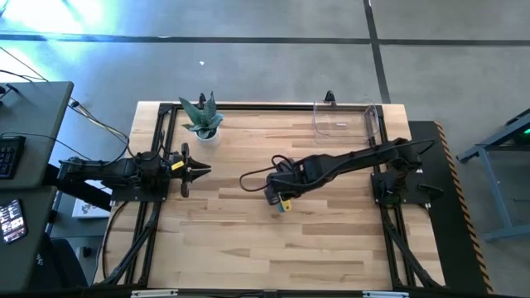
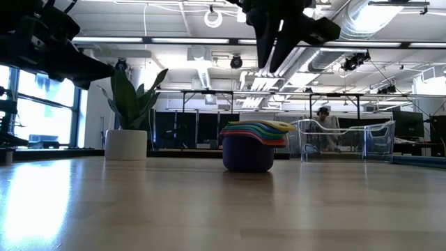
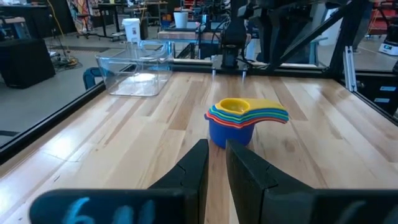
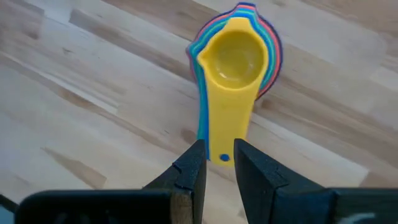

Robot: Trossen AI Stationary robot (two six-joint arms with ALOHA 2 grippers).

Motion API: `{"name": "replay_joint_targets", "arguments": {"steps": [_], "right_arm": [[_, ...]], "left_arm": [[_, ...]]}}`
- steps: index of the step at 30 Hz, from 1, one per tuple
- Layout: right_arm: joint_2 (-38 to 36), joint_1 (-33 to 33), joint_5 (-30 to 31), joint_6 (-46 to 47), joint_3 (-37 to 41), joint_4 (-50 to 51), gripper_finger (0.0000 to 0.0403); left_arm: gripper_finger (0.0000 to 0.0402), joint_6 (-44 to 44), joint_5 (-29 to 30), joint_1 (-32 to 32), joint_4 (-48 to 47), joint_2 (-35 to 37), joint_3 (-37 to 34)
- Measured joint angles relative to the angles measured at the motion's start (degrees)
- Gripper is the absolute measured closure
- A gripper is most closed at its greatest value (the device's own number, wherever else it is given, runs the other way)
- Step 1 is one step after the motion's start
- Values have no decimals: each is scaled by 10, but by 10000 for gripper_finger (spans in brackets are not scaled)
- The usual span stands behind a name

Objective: Nest measuring cups in basket
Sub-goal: Put the nested measuring cups into the transparent bin

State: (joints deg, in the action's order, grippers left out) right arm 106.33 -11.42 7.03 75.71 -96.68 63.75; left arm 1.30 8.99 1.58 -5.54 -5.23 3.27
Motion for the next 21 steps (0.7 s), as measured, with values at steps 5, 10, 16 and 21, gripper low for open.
{"name": "replay_joint_targets", "arguments": {"steps": [5, 10, 16, 21], "right_arm": [[8, -3, 1, -12, 0, 3, 326], [13, -3, 4, -11, 0, 6, 281], [28, -3, 4, -12, 0, 4, 173], [52, -2, 0, -12, 0, 1, 92]], "left_arm": [[355, 0, 1, 0, 0, 0, 0], [355, 0, 1, 0, 0, 0, 0], [355, 0, 1, 0, 0, 0, 0], [355, 0, 1, 0, 0, 0, 0]]}}
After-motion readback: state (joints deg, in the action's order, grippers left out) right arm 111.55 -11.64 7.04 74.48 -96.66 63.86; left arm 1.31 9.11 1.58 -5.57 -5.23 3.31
